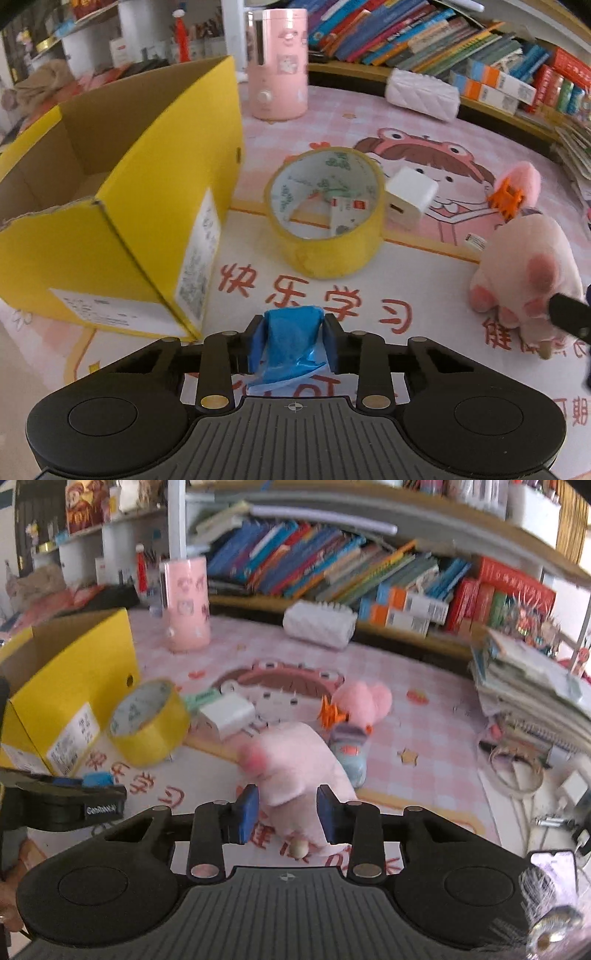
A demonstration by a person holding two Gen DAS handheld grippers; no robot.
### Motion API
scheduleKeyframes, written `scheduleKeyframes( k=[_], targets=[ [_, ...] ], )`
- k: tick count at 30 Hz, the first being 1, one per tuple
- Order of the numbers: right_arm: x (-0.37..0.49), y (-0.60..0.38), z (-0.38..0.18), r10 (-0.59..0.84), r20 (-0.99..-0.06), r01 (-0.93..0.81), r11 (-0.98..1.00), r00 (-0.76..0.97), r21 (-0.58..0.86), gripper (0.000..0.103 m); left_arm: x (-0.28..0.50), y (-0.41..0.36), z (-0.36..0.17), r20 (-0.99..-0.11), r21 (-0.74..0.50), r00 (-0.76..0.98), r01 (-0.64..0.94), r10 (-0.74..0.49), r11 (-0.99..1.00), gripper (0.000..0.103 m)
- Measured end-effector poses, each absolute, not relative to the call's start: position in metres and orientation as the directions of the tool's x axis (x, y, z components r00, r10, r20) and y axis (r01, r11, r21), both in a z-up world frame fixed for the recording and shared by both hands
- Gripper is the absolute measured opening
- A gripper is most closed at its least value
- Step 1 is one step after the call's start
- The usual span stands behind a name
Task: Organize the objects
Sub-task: 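Lift the blue toy and pink pig and carry both toward the yellow box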
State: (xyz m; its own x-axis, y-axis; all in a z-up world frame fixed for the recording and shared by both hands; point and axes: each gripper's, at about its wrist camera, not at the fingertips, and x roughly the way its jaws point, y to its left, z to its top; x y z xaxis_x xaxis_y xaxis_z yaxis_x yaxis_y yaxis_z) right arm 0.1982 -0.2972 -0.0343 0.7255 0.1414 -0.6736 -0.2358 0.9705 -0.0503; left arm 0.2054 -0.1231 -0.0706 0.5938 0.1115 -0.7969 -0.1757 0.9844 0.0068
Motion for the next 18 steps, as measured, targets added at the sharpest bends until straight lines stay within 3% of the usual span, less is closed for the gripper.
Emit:
scheduleKeyframes(
  k=[2,4,18],
  targets=[
    [0.198,-0.297,-0.036,0.123,-0.673,-0.224,0.972,0.729,-0.065,0.067,0.203,-0.123,-0.069,-0.800,-0.013,0.593,-0.167,0.090,0.986,0.029],
    [0.198,-0.298,-0.035,0.124,-0.661,-0.221,0.973,0.740,-0.065,0.074,0.202,-0.122,-0.064,-0.790,-0.027,0.608,-0.160,0.077,0.987,0.029],
    [0.191,-0.303,-0.036,0.106,-0.680,-0.177,0.984,0.726,-0.036,0.091,0.183,-0.124,-0.035,-0.715,-0.072,0.698,-0.111,0.026,0.991,0.029]
  ],
)
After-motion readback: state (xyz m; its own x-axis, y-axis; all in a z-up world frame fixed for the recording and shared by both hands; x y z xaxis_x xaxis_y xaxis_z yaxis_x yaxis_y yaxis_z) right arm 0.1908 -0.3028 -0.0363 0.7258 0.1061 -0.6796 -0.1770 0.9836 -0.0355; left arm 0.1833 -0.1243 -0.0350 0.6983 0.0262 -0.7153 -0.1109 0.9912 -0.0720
